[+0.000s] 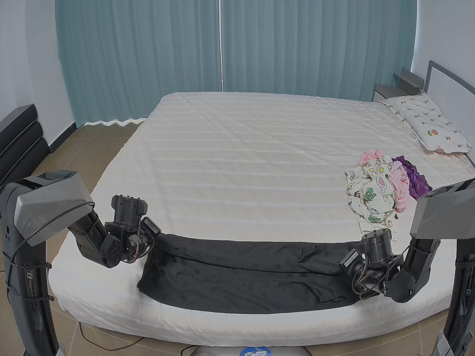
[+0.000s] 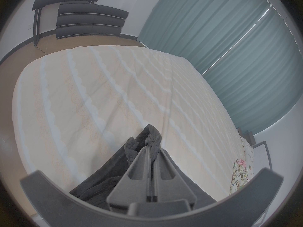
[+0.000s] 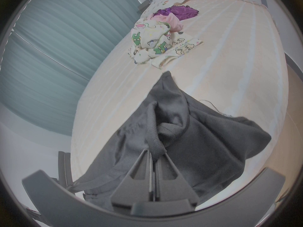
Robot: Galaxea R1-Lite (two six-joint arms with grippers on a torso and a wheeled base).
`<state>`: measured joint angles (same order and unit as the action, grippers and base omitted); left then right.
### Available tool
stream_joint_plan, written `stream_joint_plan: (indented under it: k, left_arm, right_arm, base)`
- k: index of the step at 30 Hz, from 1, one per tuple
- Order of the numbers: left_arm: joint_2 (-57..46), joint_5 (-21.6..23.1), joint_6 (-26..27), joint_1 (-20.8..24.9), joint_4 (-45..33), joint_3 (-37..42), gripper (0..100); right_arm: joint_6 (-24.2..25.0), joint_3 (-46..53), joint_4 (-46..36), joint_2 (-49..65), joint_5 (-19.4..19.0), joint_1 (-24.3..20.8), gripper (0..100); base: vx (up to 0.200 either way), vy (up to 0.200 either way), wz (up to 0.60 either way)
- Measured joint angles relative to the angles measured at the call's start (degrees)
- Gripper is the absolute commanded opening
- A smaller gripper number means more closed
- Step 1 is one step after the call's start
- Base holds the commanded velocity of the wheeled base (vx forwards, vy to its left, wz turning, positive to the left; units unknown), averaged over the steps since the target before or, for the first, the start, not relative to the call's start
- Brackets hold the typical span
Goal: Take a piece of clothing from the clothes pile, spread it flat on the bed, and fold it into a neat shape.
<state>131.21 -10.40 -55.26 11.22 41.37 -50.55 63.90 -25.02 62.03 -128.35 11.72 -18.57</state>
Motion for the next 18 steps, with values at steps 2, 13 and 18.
stream_joint_plan:
  k: [2,13,18]
  left_arm:
    - [-0.39,0.04,0.05,0.02,0.0,-0.24,0]
    - [-0.94,-0.07,0.66,-0.44,-0.05,-4.95,0]
    - [-0.87,-0.3,0.55,-1.05,2.24,-6.69,0]
  right_arm:
    - [-0.1,-0.98,0.49,0.84,-0.37,1.27,0]
    - [-0.54,-11.58,2.84,2.69,-4.24,7.33,0]
    - [-1.15,-12.82,10.91,2.34,-4.58,7.68,0]
  base:
    - [0.0,0.0,0.0]
    - [0.0,0.0,0.0]
    - [0.0,0.0,0.0]
